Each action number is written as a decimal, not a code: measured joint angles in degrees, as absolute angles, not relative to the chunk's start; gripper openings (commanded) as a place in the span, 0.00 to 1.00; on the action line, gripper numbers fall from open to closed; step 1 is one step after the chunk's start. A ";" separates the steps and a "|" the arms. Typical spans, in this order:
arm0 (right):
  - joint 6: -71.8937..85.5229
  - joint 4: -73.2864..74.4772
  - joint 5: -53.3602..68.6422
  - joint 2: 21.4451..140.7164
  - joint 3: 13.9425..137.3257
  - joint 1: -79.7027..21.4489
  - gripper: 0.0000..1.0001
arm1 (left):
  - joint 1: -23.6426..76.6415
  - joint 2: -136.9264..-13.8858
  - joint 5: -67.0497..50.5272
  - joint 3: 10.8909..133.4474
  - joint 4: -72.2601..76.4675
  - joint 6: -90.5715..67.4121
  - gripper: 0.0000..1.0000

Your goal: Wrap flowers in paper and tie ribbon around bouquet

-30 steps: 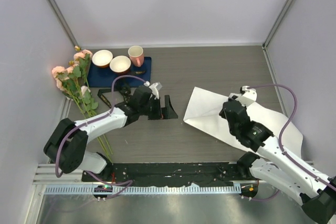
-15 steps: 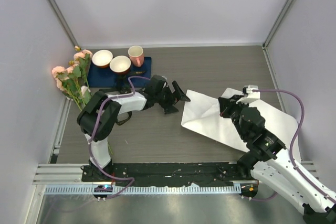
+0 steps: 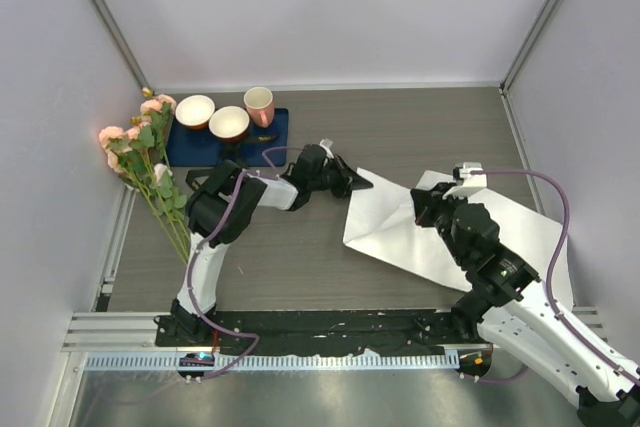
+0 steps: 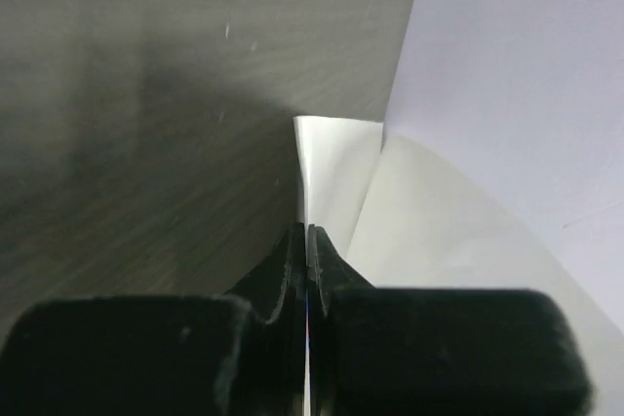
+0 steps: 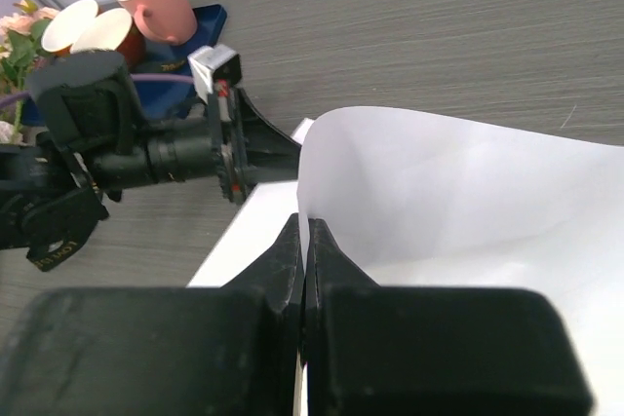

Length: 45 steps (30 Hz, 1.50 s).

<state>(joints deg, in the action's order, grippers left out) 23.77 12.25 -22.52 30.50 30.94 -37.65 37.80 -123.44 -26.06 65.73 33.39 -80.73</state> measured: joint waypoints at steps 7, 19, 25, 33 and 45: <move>20.49 9.63 -25.28 36.58 31.03 -37.63 0.00 | 31.53 -120.57 -18.37 70.72 28.27 -71.24 0.00; 24.27 13.19 -41.80 50.39 38.17 -34.72 0.00 | 24.60 -107.24 -3.73 68.20 30.72 -62.06 0.00; 44.34 30.28 -44.49 39.55 34.00 -33.82 0.00 | 25.93 -104.07 0.05 56.25 35.24 -62.63 0.00; 67.13 49.41 -42.02 33.21 29.15 -33.63 0.00 | 34.83 -95.92 11.40 43.97 38.46 -59.48 0.00; 73.14 55.16 -45.41 39.83 29.47 -31.35 0.11 | 42.63 -88.66 24.08 32.01 41.87 -61.17 0.00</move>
<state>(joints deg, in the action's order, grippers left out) 73.14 55.16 -45.41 39.83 29.47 -31.35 42.63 -88.66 24.08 32.01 41.87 -61.17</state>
